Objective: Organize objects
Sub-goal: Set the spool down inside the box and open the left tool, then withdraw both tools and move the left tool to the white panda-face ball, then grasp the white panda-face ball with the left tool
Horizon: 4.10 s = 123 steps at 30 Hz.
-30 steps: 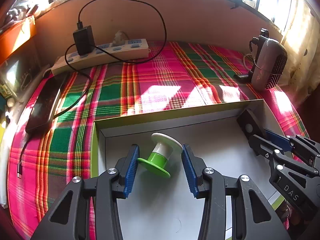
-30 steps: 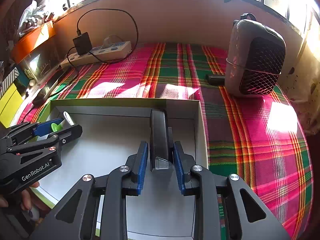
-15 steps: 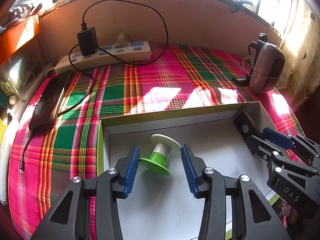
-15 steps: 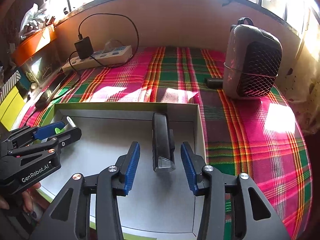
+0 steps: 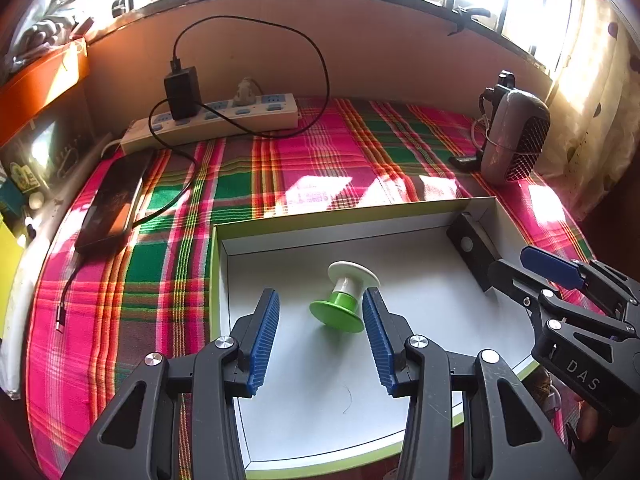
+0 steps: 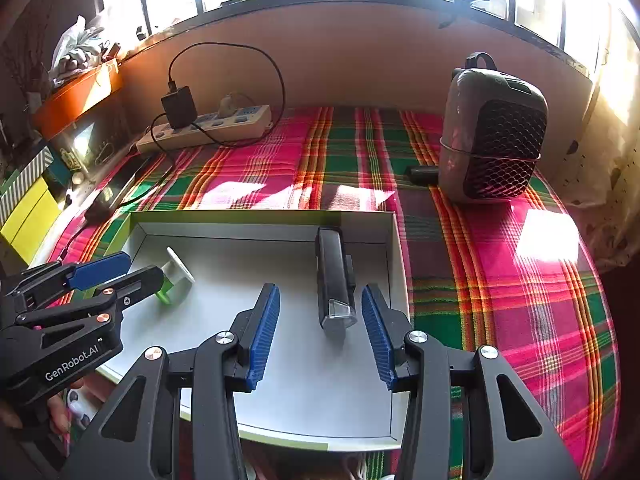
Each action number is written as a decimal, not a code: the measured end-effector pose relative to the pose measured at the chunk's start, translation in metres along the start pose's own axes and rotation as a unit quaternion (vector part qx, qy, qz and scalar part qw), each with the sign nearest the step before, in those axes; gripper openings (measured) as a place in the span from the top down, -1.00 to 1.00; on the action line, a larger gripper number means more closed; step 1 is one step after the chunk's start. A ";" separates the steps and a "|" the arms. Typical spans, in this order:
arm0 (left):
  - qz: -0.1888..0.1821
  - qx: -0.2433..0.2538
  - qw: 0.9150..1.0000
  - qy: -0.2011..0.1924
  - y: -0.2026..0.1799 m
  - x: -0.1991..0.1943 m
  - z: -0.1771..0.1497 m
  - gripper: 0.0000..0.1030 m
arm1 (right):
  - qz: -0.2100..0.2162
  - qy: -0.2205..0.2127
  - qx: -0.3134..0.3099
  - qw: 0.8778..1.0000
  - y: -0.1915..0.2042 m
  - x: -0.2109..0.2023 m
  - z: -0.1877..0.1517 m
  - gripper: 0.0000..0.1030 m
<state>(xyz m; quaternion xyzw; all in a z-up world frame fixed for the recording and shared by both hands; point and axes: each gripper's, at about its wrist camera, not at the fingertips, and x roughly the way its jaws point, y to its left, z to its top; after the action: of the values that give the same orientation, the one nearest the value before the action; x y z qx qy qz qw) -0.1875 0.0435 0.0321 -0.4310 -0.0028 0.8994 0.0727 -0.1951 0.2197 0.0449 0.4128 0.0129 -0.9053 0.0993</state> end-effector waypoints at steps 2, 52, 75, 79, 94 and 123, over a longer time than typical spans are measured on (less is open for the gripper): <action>0.001 0.001 1.000 -0.002 0.000 -0.005 -0.003 0.19 | 0.001 -0.004 -0.001 1.000 0.001 -0.005 -0.001 0.14; -0.016 -0.080 0.996 -0.018 0.058 -0.084 -0.104 0.19 | -0.019 -0.019 0.043 0.999 -0.036 -0.077 -0.084 0.14; -0.046 -0.074 0.996 0.017 0.042 -0.073 -0.127 0.19 | -0.015 0.005 0.051 0.999 -0.042 -0.072 -0.106 -0.04; -0.043 -0.076 0.996 0.023 0.042 -0.068 -0.128 0.19 | -0.023 0.007 0.062 0.998 -0.049 -0.068 -0.104 -0.04; -0.032 -0.079 0.996 0.019 0.045 -0.064 -0.122 0.19 | -0.021 0.012 0.058 0.998 -0.049 -0.052 -0.091 -0.04; -0.003 -0.062 0.998 0.010 0.039 -0.060 -0.118 0.19 | -0.066 0.033 0.037 0.997 -0.055 -0.046 -0.096 -0.03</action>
<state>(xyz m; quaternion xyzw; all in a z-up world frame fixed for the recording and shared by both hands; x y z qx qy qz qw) -0.0638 -0.0103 0.0014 -0.4433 -0.0595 0.8931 0.0489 -0.1045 0.2915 0.0129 0.4440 0.0099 -0.8957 0.0235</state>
